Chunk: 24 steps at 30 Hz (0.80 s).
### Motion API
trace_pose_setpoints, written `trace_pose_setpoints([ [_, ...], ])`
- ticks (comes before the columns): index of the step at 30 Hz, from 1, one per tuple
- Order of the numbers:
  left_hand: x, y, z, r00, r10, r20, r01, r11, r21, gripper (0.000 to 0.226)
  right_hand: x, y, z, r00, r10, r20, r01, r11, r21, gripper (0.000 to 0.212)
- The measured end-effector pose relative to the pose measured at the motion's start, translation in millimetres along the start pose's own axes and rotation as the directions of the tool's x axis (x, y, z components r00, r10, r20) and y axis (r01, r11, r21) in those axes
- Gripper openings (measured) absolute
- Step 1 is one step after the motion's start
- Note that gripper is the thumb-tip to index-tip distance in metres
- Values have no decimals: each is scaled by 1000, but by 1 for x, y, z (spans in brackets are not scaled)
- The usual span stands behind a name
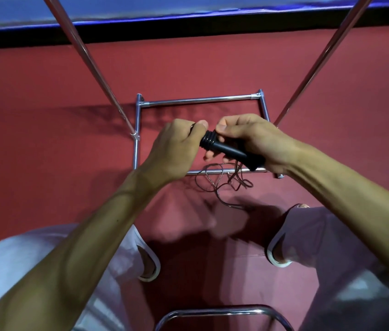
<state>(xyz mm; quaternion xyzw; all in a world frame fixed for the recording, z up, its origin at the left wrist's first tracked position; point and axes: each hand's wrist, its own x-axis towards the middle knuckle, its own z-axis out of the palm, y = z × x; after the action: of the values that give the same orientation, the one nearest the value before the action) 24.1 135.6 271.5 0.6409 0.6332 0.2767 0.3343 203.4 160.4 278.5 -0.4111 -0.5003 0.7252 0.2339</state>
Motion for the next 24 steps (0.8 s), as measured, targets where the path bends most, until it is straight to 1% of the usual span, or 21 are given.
trace_pose_setpoints([
  [2,1,-1,3,999,-47,-9,47,999,5,56,0,0,1,997,-64,-44,61,996,-61,21],
  [4,1,0,4,997,-76,6,76,997,-28,54,1,2,2,989,-123,-84,112,986,-122,16],
  [7,3,1,2,996,-86,32,90,988,-122,56,2,6,6,972,-182,-149,154,971,-184,18],
  [9,3,1,0,994,-92,52,99,983,-152,56,0,6,8,960,-212,-182,169,959,-229,23],
  [13,3,4,0,989,-120,89,132,981,-142,58,-2,6,7,949,-254,-186,188,931,-313,24],
  [16,4,6,0,983,-127,136,138,988,-75,62,3,12,10,936,-288,-205,187,896,-404,27],
  [19,5,5,-5,974,-122,188,139,987,-78,58,4,13,14,931,-301,-205,204,897,-392,24],
  [22,4,5,-9,967,-81,241,124,978,-166,57,0,7,8,941,-286,-181,218,921,-322,26],
  [24,2,7,-13,961,-57,269,121,966,-227,53,-1,2,3,964,-237,-120,200,944,-261,31],
])
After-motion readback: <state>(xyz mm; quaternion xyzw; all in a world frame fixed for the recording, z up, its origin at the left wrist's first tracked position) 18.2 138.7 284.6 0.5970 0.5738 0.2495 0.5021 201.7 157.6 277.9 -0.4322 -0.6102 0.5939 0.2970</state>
